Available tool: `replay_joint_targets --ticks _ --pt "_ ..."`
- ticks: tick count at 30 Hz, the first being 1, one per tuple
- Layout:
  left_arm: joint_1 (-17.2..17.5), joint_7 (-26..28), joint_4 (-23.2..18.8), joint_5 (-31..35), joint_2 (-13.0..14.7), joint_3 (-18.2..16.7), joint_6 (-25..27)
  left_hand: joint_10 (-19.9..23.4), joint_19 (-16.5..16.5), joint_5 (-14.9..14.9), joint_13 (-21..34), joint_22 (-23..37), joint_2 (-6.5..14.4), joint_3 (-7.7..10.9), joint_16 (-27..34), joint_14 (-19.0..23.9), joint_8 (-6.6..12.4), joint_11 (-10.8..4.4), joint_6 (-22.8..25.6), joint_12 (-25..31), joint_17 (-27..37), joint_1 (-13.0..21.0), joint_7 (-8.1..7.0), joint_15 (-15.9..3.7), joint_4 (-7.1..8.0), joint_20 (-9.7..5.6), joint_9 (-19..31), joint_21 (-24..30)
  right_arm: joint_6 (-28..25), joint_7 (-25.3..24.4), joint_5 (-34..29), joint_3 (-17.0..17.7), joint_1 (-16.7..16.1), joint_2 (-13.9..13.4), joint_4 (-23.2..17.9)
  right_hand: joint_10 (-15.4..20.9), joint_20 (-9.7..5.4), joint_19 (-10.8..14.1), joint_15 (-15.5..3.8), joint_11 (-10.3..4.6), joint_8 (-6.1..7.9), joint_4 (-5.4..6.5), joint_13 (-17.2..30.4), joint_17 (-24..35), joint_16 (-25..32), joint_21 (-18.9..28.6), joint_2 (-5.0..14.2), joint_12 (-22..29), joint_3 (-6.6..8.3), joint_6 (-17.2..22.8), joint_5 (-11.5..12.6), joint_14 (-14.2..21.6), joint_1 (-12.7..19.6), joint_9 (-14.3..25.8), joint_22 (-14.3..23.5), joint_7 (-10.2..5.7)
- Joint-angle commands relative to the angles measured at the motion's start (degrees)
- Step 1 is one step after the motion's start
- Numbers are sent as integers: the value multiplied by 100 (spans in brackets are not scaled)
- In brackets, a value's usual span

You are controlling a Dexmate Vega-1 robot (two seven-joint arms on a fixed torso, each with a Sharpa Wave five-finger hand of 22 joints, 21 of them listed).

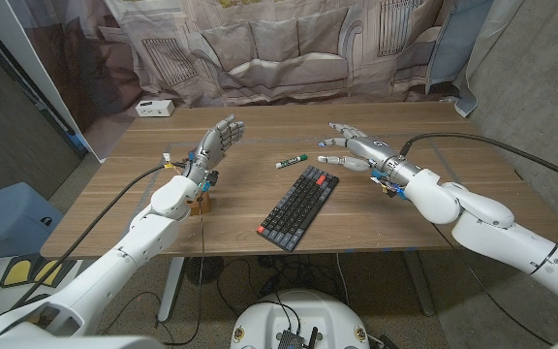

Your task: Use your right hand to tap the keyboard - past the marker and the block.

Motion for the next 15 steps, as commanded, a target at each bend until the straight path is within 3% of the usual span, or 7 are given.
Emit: replay_joint_targets --ticks 1,6,15 --pt "76 58 -137 46 50 -6 27 37 22 -14 21 25 55 32 -13 34 -6 33 44 -31 21 52 7 51 -4 10 9 -7 -375 311 -247 -144 161 -73 -186 -160 25 -969 16 27 10 -23 11 13 33 11 24 -40 -4 4 -7 -1071 -39 13 20 52" --pt "101 61 -199 39 73 -16 48 48 24 -15 22 25 59 34 -12 40 -7 35 49 -31 21 56 7 54 -6 9 9 -7 -389 270 -526 -246 238 -91 -181 -283 18 -1018 -4 53 -27 -8 14 19 21 7 19 -68 -22 -89 -16 -1137 -79 15 21 38" --pt "151 67 -266 -20 59 -45 30 83 56 -17 23 24 65 37 -7 63 3 54 95 -29 20 64 30 35 -10 -46 10 1 -547 639 -720 -405 431 -86 -215 -458 7 -1114 -4 62 -52 17 19 30 -1 -9 26 -95 -44 -182 -27 -1251 -136 19 24 33"
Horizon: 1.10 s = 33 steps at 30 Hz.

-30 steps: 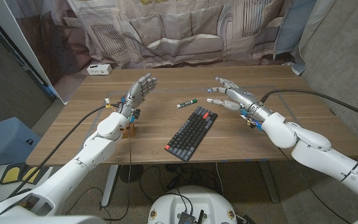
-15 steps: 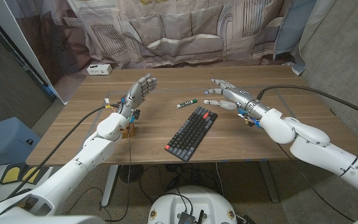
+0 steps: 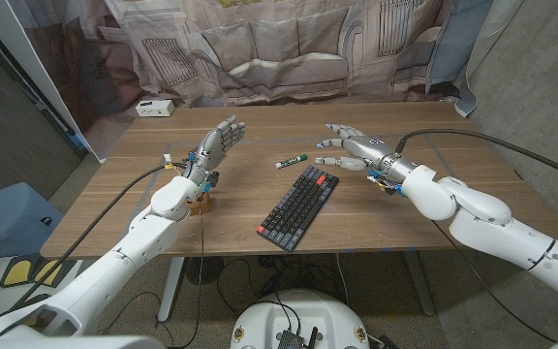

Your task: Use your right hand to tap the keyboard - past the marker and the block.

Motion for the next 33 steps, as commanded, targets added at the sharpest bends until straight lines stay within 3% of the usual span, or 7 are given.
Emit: replay_joint_targets --ticks 1,6,11,28,33 --pt "80 22 -129 -39 2 -39 -23 54 36 -17 23 24 29 37 -6 35 6 24 75 -29 20 28 3 4 -11 -20 10 1 -268 438 -393 -197 224 -31 -82 -504 11 -1139 7 63 -6 5 20 16 -9 -13 12 -13 -31 -62 -15 -1287 -80 21 8 1" --pt "73 49 -157 -4 -20 -15 -16 62 40 -18 23 24 29 37 -7 40 7 34 89 -31 19 31 16 7 -12 -15 10 1 -287 699 -388 -248 340 -65 -98 -558 24 -1176 39 95 -14 25 23 22 9 -5 13 7 -50 -126 -22 -1303 -128 24 9 -4" --pt "69 70 -163 7 -36 -6 -1 57 39 -20 23 24 29 37 -8 41 9 35 106 -38 19 33 8 5 -14 -13 10 -1 -133 739 -317 -263 401 -77 -30 -365 -66 -896 72 157 46 14 20 -1 80 112 39 118 -42 -22 -15 -1116 -120 25 3 7" --pt "21 92 -247 64 -11 2 52 95 27 -22 25 24 30 35 -12 46 20 39 173 -40 19 37 23 3 -16 5 11 -10 -284 1334 -548 -596 802 101 163 -308 -61 -781 152 137 54 -8 15 -19 97 139 34 137 -43 6 -10 -1033 -105 24 -5 30" --pt "12 96 -243 77 -6 -5 41 115 29 -22 25 24 31 34 -12 49 22 27 192 -37 20 37 21 -9 -16 7 11 -11 -324 1405 -632 -670 852 119 195 -182 -21 -634 132 86 70 -22 11 -27 155 177 26 179 -47 59 -5 -851 -98 22 -10 24"
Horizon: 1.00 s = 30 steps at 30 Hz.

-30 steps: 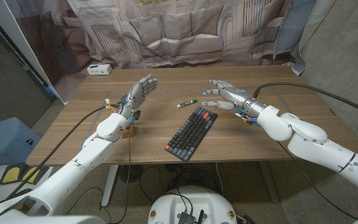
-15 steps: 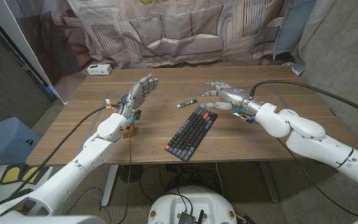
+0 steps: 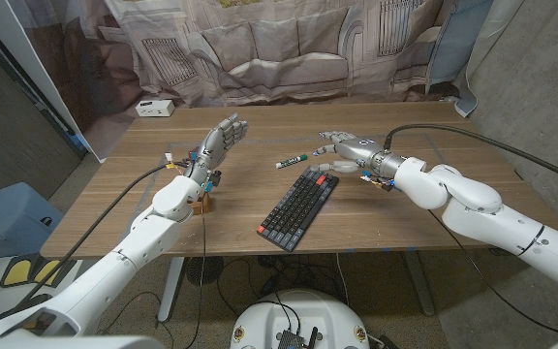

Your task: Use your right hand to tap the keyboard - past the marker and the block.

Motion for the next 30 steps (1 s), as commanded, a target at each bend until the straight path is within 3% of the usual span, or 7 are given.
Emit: replay_joint_targets --ticks 1,23,26,30 --pt "-63 1 -72 41 13 9 -1 71 27 0 25 24 31 34 -13 50 20 -11 58 1 20 37 12 -4 -17 7 12 -11 -142 643 -266 -203 210 89 113 -168 38 -636 29 -48 45 -32 11 11 42 63 12 49 5 69 9 -849 2 23 6 1" --pt "-153 -156 225 -54 -81 34 -109 72 30 -1 27 25 37 34 -16 58 6 -3 74 -18 20 41 16 -18 -16 0 13 -13 -474 912 -624 -460 364 218 207 29 114 -519 55 -104 63 -63 2 -2 64 62 -4 89 -1 165 18 -700 21 18 0 4" --pt "-189 -144 255 -42 -88 53 -54 69 30 -1 27 25 38 34 -18 55 3 -13 72 -21 20 41 10 -13 -16 5 13 -14 -544 911 -685 -477 352 229 193 75 194 -504 -68 -168 58 -69 -1 -6 43 53 -13 91 -7 174 19 -727 19 17 -1 -3" --pt "-234 -167 317 -43 -112 79 -40 68 33 -1 27 25 38 33 -19 55 -1 7 71 -25 20 41 18 -37 -16 0 13 -13 -608 944 -708 -509 354 255 224 45 212 -521 -91 -166 49 -71 -2 -7 16 40 -19 72 -11 162 18 -782 16 17 0 -4"
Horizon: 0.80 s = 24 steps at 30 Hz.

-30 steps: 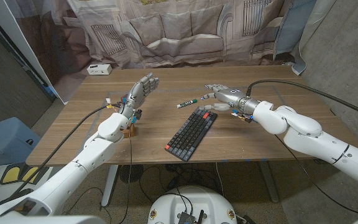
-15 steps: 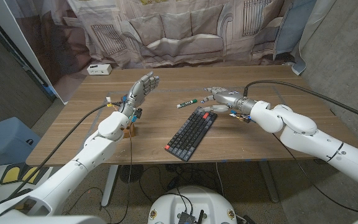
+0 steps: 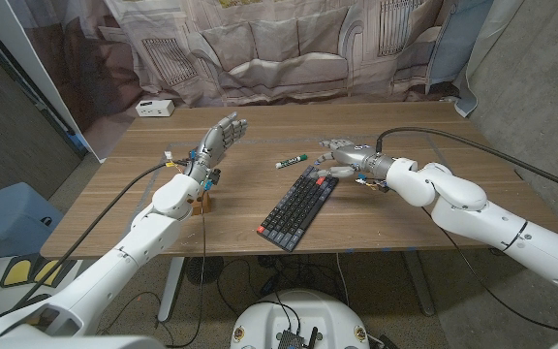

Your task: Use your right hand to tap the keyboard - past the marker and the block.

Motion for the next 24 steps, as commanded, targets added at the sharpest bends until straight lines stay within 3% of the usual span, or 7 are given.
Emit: replay_joint_targets --ticks 1,14,24 --pt "-120 -64 184 -17 -69 72 26 18 33 -1 27 25 38 33 -20 32 2 -2 49 -26 20 41 -10 -19 -16 1 14 -13 -238 102 -188 -110 24 67 40 -41 49 -533 -32 -41 25 -50 11 -4 -42 -6 -20 -2 9 18 18 -784 14 17 -1 -6" --pt "-143 -44 194 12 -105 69 -66 30 34 -2 29 25 43 34 -22 31 -4 10 57 -31 19 44 -9 -21 -16 4 14 -14 -254 29 -224 -247 47 162 223 -514 12 -851 -43 17 -22 -11 21 18 -180 -135 9 -176 -19 -75 6 -1219 -69 23 10 -60" --pt "-113 4 157 6 -99 59 -34 37 35 -1 30 25 52 37 -25 28 -6 16 71 -35 19 48 -14 -28 -16 9 15 -15 -313 77 -256 -346 58 192 301 -589 -10 -955 -42 4 8 6 26 27 -184 -159 40 -177 -19 -10 -1 -1305 -92 27 13 -89"
